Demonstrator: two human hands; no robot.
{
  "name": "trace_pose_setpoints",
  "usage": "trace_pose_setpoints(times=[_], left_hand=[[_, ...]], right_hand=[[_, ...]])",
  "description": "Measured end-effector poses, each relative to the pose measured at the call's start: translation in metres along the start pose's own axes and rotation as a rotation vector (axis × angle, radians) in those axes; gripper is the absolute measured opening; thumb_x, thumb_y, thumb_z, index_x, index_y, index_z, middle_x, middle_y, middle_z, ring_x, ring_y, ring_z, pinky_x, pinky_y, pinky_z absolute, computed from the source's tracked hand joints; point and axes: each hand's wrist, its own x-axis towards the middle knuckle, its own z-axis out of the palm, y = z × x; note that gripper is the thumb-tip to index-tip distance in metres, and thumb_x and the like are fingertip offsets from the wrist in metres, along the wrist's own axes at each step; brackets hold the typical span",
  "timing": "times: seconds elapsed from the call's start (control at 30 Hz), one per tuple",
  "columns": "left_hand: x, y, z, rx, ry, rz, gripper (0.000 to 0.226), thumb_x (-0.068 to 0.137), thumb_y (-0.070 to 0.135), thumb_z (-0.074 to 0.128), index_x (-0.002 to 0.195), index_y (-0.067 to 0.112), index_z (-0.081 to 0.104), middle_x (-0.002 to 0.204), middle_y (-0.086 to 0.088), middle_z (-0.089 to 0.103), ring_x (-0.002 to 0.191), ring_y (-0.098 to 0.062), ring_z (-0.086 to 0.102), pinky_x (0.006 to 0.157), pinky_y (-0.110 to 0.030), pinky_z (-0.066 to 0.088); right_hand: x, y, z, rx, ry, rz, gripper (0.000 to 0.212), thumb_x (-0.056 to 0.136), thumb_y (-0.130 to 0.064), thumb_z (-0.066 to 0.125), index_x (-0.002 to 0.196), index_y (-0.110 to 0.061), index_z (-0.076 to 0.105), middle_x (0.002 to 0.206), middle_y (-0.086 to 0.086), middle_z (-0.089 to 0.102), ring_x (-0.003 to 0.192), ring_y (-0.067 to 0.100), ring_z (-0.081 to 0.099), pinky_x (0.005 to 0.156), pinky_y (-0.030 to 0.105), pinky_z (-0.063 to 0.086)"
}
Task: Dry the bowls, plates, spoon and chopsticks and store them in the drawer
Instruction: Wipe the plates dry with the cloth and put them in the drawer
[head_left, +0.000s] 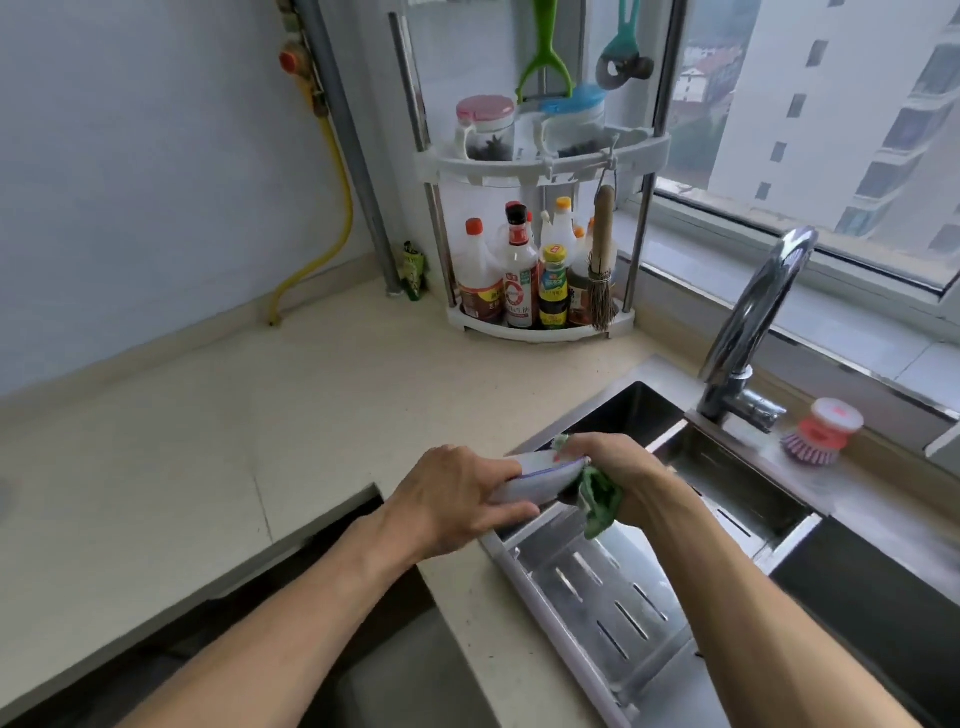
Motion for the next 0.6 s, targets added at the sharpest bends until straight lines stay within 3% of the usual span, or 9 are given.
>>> trace_pose_setpoints(times=[0.1,0.13,0.2,0.3,0.37,0.43,0.5,0.6], left_hand=[[-0.039,-0.021,0.004,0.18,0.112,0.064,0.042,0.09,0.059,0.053,0.07,0.025,0.04,0.055,0.005,0.049,0.052,-0.018,0.04,0.053,-0.028,0.035],[-0.055,-0.027,0.005,0.208,0.137,0.047,0.042,0.089,0.06,0.049,0.068,0.024,0.042,0.055,0.006,0.053,0.051,-0.018,0.044,0.054,-0.029,0.041],[-0.08,-0.031,0.006,0.191,0.135,-0.03,0.041,0.09,0.06,0.05,0.073,0.022,0.05,0.066,0.004,0.061,0.061,-0.019,0.055,0.057,-0.03,0.037],[-0.142,-0.038,0.004,-0.004,0.105,-0.324,0.045,0.086,0.067,0.059,0.086,0.022,0.058,0.089,0.003,0.066,0.08,-0.015,0.052,0.066,-0.024,0.032],[-0.195,-0.048,0.006,-0.115,0.145,-0.506,0.062,0.081,0.079,0.044,0.103,0.025,0.066,0.11,0.008,0.068,0.104,-0.012,0.054,0.09,-0.022,0.036],[-0.244,-0.058,0.01,-0.224,0.252,-0.658,0.058,0.089,0.067,0.042,0.122,0.023,0.062,0.128,0.007,0.064,0.122,-0.014,0.053,0.108,-0.034,0.036],[-0.296,-0.068,0.012,-0.279,0.368,-0.905,0.044,0.098,0.042,0.051,0.135,0.019,0.051,0.135,-0.002,0.06,0.124,-0.023,0.053,0.102,-0.036,0.042],[-0.353,-0.074,0.014,-0.355,0.308,-1.215,0.047,0.097,0.035,0.052,0.14,0.016,0.044,0.133,-0.005,0.058,0.119,-0.027,0.056,0.09,-0.036,0.047]], right_hand=[[-0.005,0.006,0.029,-0.132,0.027,-0.079,0.026,0.074,0.008,0.06,0.097,0.003,0.072,0.086,0.02,0.066,0.072,0.03,0.06,0.071,0.042,0.054],[-0.011,0.008,0.044,-0.159,0.015,-0.096,0.027,0.074,0.01,0.058,0.096,0.001,0.072,0.089,0.02,0.067,0.077,0.03,0.06,0.074,0.042,0.054],[-0.018,0.013,0.064,-0.168,0.014,-0.135,0.025,0.076,0.013,0.054,0.094,0.002,0.069,0.09,0.019,0.063,0.079,0.029,0.057,0.073,0.04,0.052],[-0.036,0.032,0.115,-0.174,0.015,-0.191,0.023,0.081,0.012,0.052,0.092,-0.001,0.068,0.085,0.015,0.059,0.075,0.025,0.053,0.069,0.041,0.052],[-0.048,0.053,0.155,-0.164,-0.002,-0.222,0.023,0.084,0.01,0.053,0.095,-0.001,0.07,0.081,0.012,0.059,0.074,0.023,0.052,0.07,0.04,0.05],[-0.062,0.076,0.19,-0.148,-0.004,-0.238,0.027,0.084,0.01,0.055,0.103,-0.002,0.07,0.084,0.01,0.062,0.075,0.022,0.054,0.072,0.035,0.046],[-0.08,0.1,0.225,-0.152,-0.009,-0.25,0.033,0.082,0.009,0.057,0.109,-0.006,0.07,0.093,0.01,0.066,0.082,0.023,0.06,0.077,0.035,0.05],[-0.103,0.129,0.265,-0.138,-0.045,-0.234,0.047,0.081,0.007,0.059,0.123,-0.013,0.064,0.109,0.011,0.067,0.1,0.031,0.065,0.09,0.047,0.057]])
